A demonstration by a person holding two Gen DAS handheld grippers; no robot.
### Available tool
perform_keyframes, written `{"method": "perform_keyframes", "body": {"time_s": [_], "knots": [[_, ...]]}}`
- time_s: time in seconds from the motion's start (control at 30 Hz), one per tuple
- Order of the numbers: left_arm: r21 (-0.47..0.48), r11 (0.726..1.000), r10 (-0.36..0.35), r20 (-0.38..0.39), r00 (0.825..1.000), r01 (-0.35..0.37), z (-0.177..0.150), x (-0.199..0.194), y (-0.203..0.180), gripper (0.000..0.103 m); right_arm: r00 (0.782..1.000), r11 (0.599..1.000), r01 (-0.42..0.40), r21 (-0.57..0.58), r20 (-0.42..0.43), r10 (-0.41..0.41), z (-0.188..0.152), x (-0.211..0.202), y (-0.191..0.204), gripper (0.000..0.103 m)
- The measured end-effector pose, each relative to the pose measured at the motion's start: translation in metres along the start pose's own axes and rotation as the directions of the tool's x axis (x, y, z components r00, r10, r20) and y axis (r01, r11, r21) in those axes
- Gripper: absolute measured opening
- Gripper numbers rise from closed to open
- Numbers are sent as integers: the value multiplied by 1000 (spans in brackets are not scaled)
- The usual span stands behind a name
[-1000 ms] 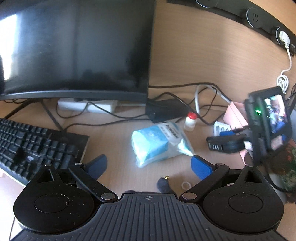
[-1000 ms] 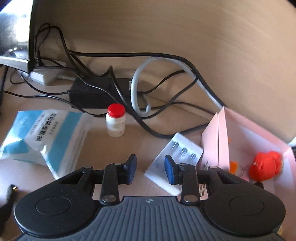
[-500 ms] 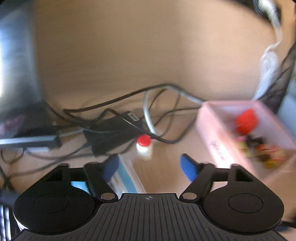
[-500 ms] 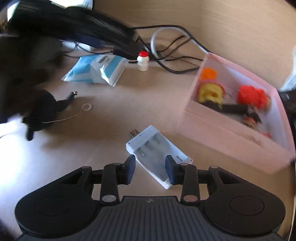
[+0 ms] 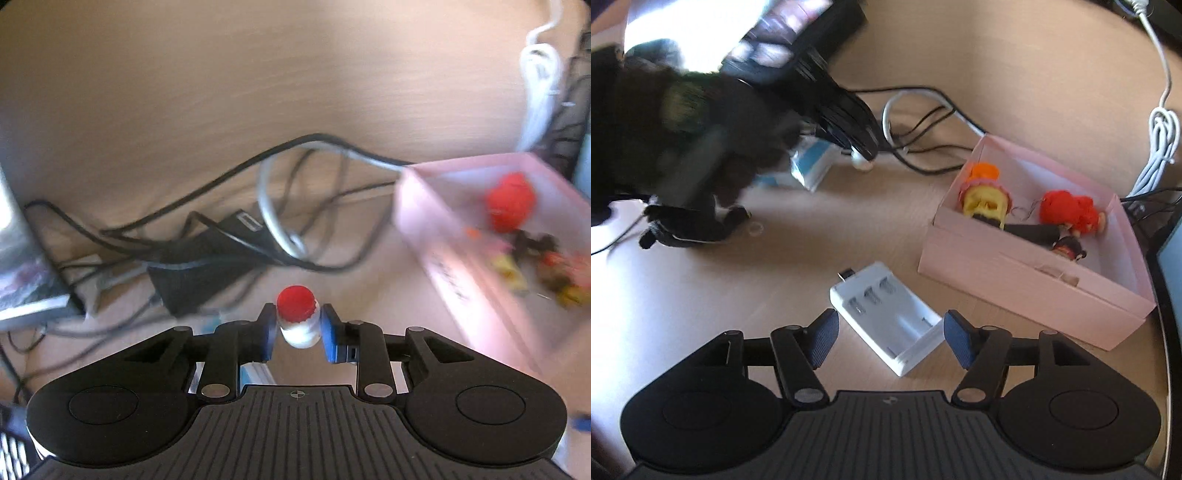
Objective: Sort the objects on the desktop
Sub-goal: 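Grasp the white bottle with red cap with the left gripper, then grasp the white battery charger with the right gripper while the left holds the bottle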
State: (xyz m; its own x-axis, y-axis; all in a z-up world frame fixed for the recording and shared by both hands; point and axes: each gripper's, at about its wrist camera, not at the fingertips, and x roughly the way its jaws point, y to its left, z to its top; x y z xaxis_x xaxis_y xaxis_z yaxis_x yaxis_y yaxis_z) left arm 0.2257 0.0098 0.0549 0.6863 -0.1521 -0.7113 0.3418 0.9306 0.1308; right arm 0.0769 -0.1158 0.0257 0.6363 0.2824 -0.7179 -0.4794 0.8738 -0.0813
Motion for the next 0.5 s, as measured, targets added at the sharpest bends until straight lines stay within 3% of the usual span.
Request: {"method": "perform_keyframes", "body": {"time_s": [0.07,0.13,0.2,0.27,0.4,0.5], "knots": [[-9,999,-32,-4,999,32,-13,-24,-8,29,1000,1000,-11,-16,-3,11,-3,6,0,64],[-16,998,-67,-15,998,66,-35,-51,-18,29,1000,999,-15,-42,-8,15,-7,7,1,50],[-9,997,-72,-25,997,71,-55,-71,-29,29,997,997,-71,6,-41,71,-12,9,-7,38],[-2,998,-65,-34,997,65,-76,-90,-39,29,996,997,-78,27,-46,79,-17,2,-13,37],[-39,998,-56,-69,996,53,-110,-113,-49,29,999,999,-14,-40,-44,13,-35,-17,-20,36],[-69,997,-31,-88,996,25,-132,-124,-53,29,995,993,92,-73,-33,-95,-50,-26,-33,36]]}}
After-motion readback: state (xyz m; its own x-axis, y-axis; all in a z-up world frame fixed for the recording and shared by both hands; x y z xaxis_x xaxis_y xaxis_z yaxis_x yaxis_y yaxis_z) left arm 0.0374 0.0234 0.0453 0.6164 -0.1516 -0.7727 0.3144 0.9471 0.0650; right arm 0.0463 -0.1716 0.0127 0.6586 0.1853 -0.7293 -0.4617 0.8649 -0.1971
